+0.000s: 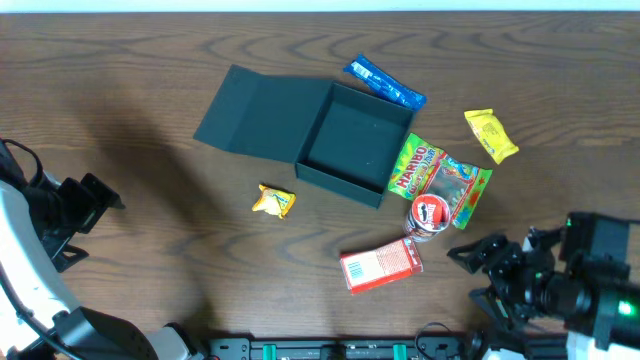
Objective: Pack container
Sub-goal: 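Move the right gripper down over the red Hello Panda box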
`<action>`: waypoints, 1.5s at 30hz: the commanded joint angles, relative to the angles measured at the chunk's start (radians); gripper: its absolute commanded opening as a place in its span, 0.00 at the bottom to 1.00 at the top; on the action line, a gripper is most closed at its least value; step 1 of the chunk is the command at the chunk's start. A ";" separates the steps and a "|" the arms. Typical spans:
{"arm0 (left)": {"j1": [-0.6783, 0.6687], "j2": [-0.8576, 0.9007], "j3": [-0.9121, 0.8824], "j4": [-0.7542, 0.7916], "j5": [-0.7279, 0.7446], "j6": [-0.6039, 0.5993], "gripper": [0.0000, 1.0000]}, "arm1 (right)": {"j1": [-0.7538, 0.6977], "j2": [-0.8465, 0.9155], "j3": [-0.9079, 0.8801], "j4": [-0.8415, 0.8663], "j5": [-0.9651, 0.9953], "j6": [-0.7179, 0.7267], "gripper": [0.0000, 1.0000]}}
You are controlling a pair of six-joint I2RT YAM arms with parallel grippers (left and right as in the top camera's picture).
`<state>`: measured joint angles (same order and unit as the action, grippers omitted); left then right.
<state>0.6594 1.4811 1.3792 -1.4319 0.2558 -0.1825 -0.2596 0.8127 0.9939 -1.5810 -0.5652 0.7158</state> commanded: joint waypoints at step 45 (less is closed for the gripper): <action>0.004 -0.003 0.011 -0.003 -0.004 0.000 0.95 | 1.257 0.642 0.248 0.117 0.688 1.116 0.86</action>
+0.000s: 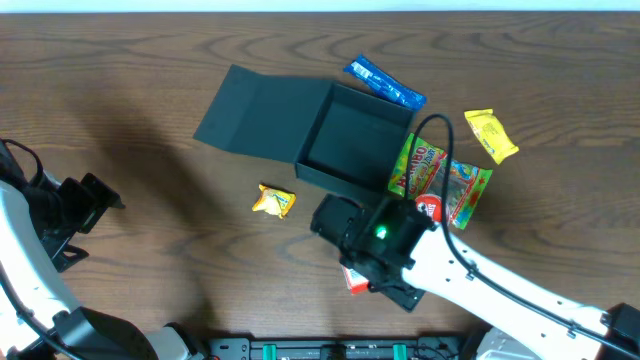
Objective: Pack container
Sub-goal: 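Move the right gripper down over the red Hello Panda box, then close the right gripper on the Hello Panda box and lift it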
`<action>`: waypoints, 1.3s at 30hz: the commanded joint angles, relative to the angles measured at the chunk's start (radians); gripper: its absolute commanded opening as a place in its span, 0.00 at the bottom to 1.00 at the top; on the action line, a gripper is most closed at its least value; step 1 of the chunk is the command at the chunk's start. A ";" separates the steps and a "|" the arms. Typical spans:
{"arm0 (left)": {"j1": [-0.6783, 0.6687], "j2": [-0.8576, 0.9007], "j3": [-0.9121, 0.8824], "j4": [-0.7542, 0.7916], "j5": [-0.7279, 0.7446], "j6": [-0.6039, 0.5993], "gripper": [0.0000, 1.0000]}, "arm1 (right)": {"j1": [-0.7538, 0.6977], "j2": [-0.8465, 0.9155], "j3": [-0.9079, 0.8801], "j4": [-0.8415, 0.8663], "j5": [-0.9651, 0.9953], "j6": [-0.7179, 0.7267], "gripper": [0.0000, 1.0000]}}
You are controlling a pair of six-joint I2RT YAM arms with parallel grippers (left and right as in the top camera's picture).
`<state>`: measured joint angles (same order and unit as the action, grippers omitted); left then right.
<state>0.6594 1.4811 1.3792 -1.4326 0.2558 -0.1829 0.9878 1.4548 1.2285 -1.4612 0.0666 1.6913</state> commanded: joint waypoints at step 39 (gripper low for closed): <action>0.004 -0.003 0.011 -0.003 -0.004 0.000 0.95 | -0.177 0.043 -0.353 0.534 -0.022 0.275 0.91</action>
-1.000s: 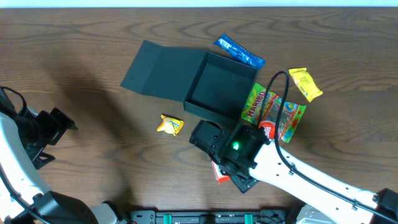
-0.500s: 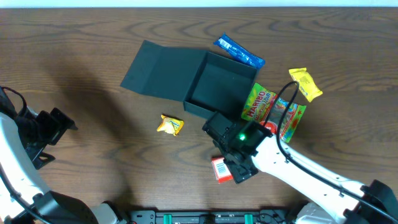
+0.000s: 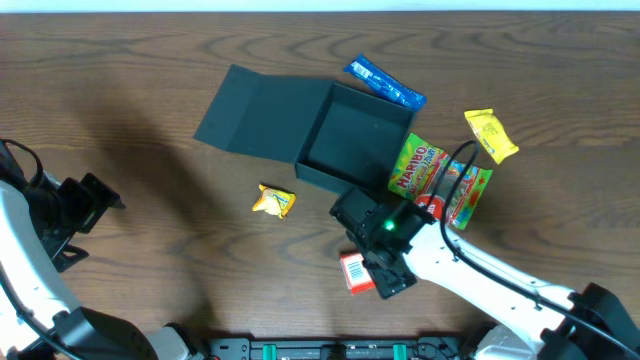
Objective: Pack container
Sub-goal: 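Close the right gripper on the Hello Panda box and lift it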
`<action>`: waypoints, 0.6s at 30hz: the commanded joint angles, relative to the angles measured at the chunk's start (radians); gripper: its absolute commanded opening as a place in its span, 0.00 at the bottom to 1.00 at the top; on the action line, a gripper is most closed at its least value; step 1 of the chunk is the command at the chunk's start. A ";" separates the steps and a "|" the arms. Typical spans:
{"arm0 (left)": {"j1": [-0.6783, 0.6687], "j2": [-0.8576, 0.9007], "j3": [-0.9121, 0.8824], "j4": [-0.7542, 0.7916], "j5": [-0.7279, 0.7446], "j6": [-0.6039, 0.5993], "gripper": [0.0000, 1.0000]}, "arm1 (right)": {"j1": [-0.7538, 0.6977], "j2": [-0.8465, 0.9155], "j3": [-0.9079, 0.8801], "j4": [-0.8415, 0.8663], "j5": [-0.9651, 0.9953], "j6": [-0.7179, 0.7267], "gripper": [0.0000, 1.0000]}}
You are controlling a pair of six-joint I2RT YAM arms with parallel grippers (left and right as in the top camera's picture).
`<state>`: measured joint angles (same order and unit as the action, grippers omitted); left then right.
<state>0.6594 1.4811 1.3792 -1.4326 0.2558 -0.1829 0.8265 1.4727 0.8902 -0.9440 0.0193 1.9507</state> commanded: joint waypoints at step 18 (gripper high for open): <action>0.004 -0.003 0.011 -0.003 -0.004 0.000 0.95 | -0.028 0.147 -0.015 0.022 0.037 0.011 0.93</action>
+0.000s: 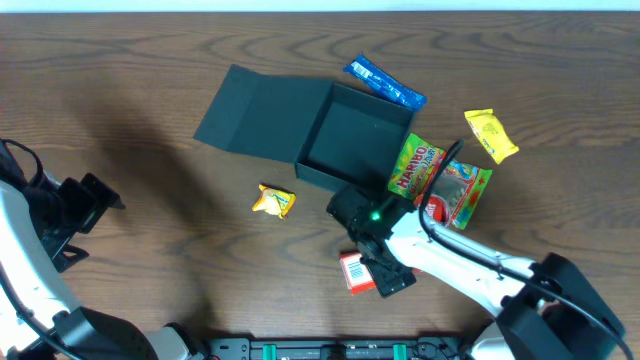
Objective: Pack container
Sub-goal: 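Close the right gripper on the Hello Panda box and lift it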
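The open black container (355, 145) lies at the table's middle with its lid (255, 110) folded flat to the left, and its inside looks empty. My right arm reaches in from the lower right; its gripper (380, 262) is down over the red carton (354, 272), of which only the left end shows. The wrist body hides the fingers, so their state cannot be read. At the far left edge my left gripper (98, 195) rests open, away from everything.
A blue packet (385, 83) lies behind the container and a yellow packet (490, 135) to its right. The Haribo bag (440, 175) and a red-white round tin (433, 208) sit just right of my arm. A small yellow candy (273, 200) lies front left.
My right wrist has turned a little and sits slightly further back toward the container's front wall. The red carton's visible end has not shifted. The left arm is still.
At first my right gripper was parked open at the lower right, with the whole red carton in view. Then the arm had reached across and covered most of the carton. After that it had drawn in closer over the carton, where it remains.
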`<action>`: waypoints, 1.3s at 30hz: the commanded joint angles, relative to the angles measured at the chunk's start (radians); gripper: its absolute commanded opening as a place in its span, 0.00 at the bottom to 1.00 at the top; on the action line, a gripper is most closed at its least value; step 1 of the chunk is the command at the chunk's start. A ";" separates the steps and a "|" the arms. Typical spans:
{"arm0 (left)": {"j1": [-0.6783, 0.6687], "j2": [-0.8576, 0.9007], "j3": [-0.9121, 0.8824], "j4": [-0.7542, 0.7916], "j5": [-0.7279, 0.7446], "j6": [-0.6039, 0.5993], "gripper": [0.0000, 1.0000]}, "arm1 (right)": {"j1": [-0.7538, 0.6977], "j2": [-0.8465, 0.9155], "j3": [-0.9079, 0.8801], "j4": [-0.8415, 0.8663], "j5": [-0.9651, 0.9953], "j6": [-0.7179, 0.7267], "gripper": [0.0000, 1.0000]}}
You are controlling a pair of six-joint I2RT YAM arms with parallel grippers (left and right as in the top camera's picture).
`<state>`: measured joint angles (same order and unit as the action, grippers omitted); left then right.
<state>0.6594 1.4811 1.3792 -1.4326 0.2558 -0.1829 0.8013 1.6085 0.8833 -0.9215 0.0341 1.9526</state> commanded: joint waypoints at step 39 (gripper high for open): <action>0.004 -0.003 0.011 -0.003 -0.004 0.000 0.95 | 0.079 -0.035 -0.072 0.106 0.069 -0.032 0.44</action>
<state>0.6594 1.4811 1.3792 -1.4326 0.2558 -0.1829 0.8566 1.6028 0.8158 -0.8143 0.0834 1.9408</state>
